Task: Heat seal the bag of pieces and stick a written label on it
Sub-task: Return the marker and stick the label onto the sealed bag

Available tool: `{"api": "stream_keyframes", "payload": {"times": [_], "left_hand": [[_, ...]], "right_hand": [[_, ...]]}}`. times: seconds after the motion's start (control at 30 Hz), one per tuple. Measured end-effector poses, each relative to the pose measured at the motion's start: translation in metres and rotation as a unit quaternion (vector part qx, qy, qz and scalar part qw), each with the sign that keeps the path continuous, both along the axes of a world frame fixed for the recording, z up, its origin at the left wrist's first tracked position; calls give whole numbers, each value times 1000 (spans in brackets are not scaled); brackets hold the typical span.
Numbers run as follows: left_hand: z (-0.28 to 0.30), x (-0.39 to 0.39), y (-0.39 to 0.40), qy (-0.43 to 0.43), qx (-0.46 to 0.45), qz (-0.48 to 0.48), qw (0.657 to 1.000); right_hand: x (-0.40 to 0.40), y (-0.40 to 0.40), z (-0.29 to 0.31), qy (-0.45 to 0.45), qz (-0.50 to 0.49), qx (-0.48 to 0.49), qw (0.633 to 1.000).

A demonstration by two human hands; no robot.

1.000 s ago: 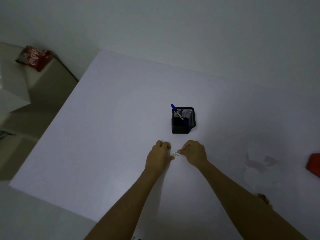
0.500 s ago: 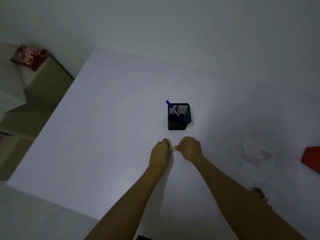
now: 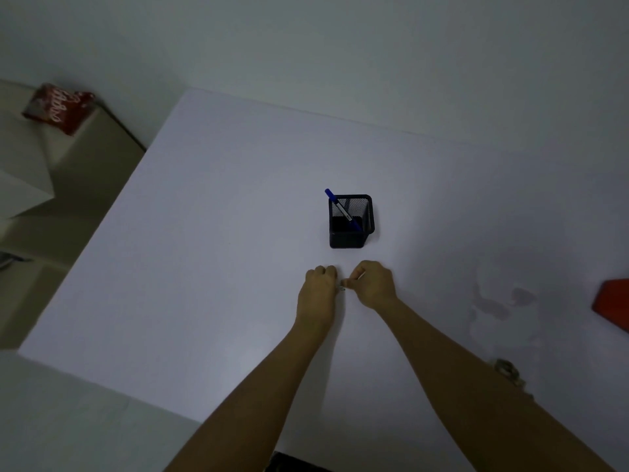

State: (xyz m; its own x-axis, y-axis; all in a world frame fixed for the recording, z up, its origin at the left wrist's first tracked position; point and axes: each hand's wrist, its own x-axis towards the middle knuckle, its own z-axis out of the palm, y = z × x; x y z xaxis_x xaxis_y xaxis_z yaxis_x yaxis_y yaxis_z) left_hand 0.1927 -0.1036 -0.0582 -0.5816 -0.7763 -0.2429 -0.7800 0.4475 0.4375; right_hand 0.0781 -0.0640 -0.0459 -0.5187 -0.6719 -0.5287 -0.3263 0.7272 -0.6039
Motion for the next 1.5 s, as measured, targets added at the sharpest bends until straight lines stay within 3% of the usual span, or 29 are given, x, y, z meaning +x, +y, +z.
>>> {"api": "stream_keyframes", "payload": {"times": [0.43,0.67,0.83,0.93,1.17,1.37,1.5], "left_hand": [[5,-3,0,1,21,-36,999],[10,-6,-9,11,121,47,991],[11,5,-15,78,197,132,968],[17,11,-16,120,198,145,962],[82,20,-33,215,150,113,958],[162,35,-41,313,143,107,933],[216,43,-37,432,170,116,878]], "right_hand": [[0,-2,1,1,7,11,1000],[-1,1,1,3,10,-2,1000],[1,2,2,-2,0,2,1000],[3,3,9,-18,9,-8,1000],[5,-6,75,-144,66,-89,983],[10,-6,164,-113,66,-201,971],[16,1,228,-82,71,-270,957]]}}
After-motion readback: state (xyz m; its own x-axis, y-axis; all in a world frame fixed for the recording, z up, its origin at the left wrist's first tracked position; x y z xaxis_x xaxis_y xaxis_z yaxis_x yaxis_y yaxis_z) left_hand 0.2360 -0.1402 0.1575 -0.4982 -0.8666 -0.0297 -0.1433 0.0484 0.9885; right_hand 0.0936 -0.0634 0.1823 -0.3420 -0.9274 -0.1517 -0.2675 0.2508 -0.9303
